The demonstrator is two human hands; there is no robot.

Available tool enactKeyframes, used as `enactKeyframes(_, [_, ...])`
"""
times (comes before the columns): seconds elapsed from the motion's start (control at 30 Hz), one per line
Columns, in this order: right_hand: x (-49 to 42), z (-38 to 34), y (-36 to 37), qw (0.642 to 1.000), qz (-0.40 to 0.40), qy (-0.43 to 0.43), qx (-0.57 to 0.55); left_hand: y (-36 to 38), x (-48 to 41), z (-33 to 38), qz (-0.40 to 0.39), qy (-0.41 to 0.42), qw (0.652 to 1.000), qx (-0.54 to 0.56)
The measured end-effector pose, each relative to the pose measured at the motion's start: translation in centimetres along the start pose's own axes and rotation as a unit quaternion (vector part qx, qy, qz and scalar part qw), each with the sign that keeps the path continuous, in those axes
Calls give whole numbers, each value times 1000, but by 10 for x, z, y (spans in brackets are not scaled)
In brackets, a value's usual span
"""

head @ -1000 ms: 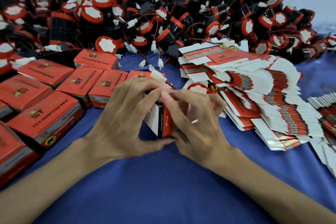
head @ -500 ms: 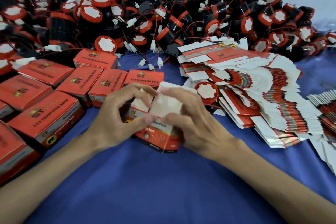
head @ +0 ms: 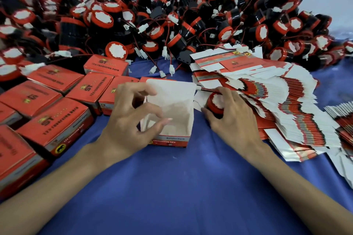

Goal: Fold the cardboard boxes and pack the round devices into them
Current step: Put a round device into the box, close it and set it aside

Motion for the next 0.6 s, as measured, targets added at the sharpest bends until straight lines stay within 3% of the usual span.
enactKeyframes(0.1, [0,2,-7,994,57,10,-93,2,0,-5,-13,-68,997,28])
enactKeyframes(0.17, [-2,3,-13,970,76,42,-226,3,0,-8,-29,-119,991,48])
enactKeyframes(0.27, [-5,-3,-26,867,78,97,-483,7,1,-7,-78,-179,977,89])
enactKeyframes(0.33, [0,-15,-41,819,110,47,-561,8,3,-7,-81,-200,973,81])
enactKeyframes(0.4, [9,-33,-59,802,143,-70,-575,9,4,-7,-77,-203,974,63])
enactKeyframes(0.47, [17,-57,-73,814,130,-185,-534,9,5,-4,-66,-200,977,44])
enactKeyframes(0.53, [20,-81,-75,868,70,-237,-431,11,6,-1,-67,-198,977,41])
enactKeyframes(0.6, [17,-103,-68,933,-20,-254,-253,14,4,4,-80,-189,976,65])
Point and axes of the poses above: each hand's wrist, its own x-axis away from the middle knuckle, its own y-axis out of the palm, z = x × y, the point moved 5 cm from there along -x, towards the middle knuckle, and after that the axes turned 6 degrees about x, right-handed, at the moved point
